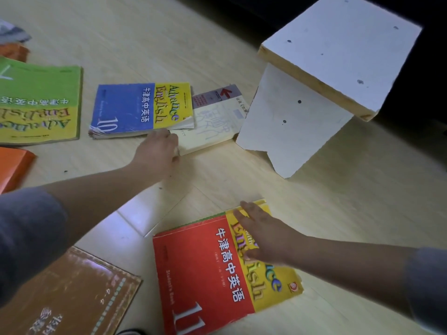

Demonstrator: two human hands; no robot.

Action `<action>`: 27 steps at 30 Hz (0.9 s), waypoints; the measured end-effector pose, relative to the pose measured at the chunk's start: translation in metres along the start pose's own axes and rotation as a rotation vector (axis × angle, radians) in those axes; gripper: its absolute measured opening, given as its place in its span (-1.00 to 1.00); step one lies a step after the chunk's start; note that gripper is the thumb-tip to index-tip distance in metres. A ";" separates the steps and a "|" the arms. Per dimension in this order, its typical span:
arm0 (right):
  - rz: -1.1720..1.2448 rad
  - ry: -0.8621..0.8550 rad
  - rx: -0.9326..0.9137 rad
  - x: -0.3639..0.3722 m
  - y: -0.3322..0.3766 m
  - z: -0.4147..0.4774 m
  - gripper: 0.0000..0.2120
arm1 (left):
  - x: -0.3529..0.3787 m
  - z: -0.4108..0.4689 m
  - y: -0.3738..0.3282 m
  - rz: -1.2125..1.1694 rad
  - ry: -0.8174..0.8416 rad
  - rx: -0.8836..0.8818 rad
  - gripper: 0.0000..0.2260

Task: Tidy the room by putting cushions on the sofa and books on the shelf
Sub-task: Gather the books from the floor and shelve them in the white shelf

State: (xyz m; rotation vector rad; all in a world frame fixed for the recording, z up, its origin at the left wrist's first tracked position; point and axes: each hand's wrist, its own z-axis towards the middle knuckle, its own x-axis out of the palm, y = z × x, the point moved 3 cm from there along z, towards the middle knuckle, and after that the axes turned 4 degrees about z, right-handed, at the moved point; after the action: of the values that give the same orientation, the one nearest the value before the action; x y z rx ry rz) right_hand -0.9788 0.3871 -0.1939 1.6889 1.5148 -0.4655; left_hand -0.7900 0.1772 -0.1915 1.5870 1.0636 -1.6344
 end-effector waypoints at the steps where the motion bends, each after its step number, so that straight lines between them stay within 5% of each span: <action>1: -0.018 0.000 -0.002 -0.001 0.000 0.002 -0.10 | -0.001 0.005 0.008 0.027 -0.008 -0.015 -0.69; 5: -0.078 0.021 0.018 -0.006 -0.005 0.015 -0.06 | 0.012 0.020 0.036 0.111 0.087 -0.001 -0.78; 11: -0.039 0.025 0.041 -0.005 -0.007 0.021 -0.01 | 0.023 0.023 0.042 0.213 0.271 -0.110 -0.65; 15: -0.024 0.019 0.042 -0.005 -0.009 0.023 -0.01 | 0.022 0.024 0.037 0.169 0.231 -0.119 -0.54; 23: -0.003 0.021 0.049 -0.006 -0.010 0.022 -0.01 | 0.003 -0.009 0.002 0.315 0.161 0.075 -0.52; 27: 0.164 -0.091 0.071 -0.018 -0.011 0.015 -0.18 | -0.006 -0.049 -0.040 0.124 0.193 0.212 -0.60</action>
State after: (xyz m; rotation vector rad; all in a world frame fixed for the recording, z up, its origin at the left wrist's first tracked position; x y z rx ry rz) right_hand -0.9899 0.3641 -0.1937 1.8058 1.2960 -0.5071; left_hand -0.8002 0.2389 -0.1785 1.9426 0.8889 -1.5774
